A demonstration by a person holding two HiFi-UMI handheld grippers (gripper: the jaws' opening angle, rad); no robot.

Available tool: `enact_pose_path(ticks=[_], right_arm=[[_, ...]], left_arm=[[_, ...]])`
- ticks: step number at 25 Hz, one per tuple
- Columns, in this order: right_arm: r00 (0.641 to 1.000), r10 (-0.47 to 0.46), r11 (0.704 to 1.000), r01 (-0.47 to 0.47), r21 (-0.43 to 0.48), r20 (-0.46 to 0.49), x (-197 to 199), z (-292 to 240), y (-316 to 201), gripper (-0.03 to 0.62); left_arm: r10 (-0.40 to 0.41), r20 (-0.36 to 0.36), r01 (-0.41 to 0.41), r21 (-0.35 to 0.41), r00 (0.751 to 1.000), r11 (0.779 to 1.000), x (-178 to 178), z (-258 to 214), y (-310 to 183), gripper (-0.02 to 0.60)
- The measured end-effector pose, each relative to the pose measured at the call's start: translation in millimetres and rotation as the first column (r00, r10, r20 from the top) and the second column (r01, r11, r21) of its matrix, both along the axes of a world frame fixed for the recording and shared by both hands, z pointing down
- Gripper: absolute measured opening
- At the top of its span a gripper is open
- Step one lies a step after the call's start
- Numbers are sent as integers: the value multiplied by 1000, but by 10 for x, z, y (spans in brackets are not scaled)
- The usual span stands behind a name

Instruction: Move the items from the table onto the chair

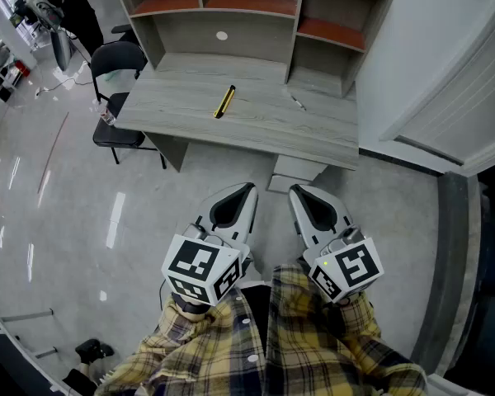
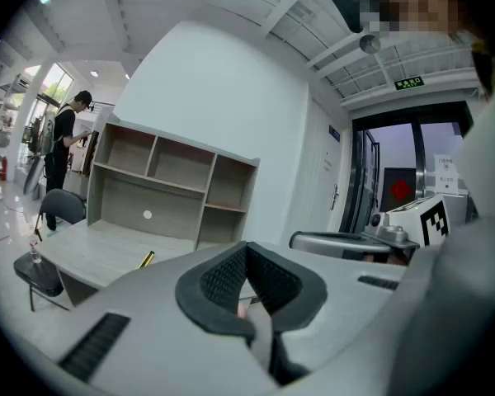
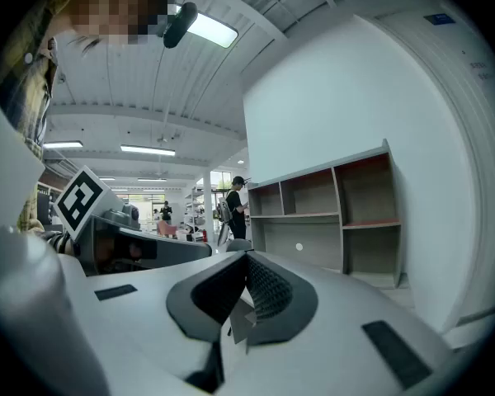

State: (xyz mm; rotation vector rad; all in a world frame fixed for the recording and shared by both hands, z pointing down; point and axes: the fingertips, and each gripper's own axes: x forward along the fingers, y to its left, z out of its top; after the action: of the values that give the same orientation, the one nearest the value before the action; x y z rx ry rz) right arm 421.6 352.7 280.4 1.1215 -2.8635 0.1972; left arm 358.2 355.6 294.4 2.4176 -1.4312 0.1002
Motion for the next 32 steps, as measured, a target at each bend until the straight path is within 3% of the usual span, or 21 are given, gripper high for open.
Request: enact_pose_path(ticks=[8, 19, 25, 32], right_arm=[[999, 32, 999, -32, -19, 3, -206, 102, -149, 18], [998, 48, 991, -52, -127, -32, -302, 459, -453, 18], [998, 32, 986, -39, -164, -50, -449, 655, -1053, 18], [999, 0, 985, -9, -170, -52, -665, 610, -2134, 18]], left_arm=[[-18, 2, 18, -12, 1000, 1000, -342, 94, -105, 5], [-87, -28, 83, -115, 996, 990, -712, 475, -349, 5], [-118, -24, 113, -153, 993, 982, -905, 661, -940, 5], [-94, 6, 94, -154, 996, 984, -1023, 603, -2097, 5]])
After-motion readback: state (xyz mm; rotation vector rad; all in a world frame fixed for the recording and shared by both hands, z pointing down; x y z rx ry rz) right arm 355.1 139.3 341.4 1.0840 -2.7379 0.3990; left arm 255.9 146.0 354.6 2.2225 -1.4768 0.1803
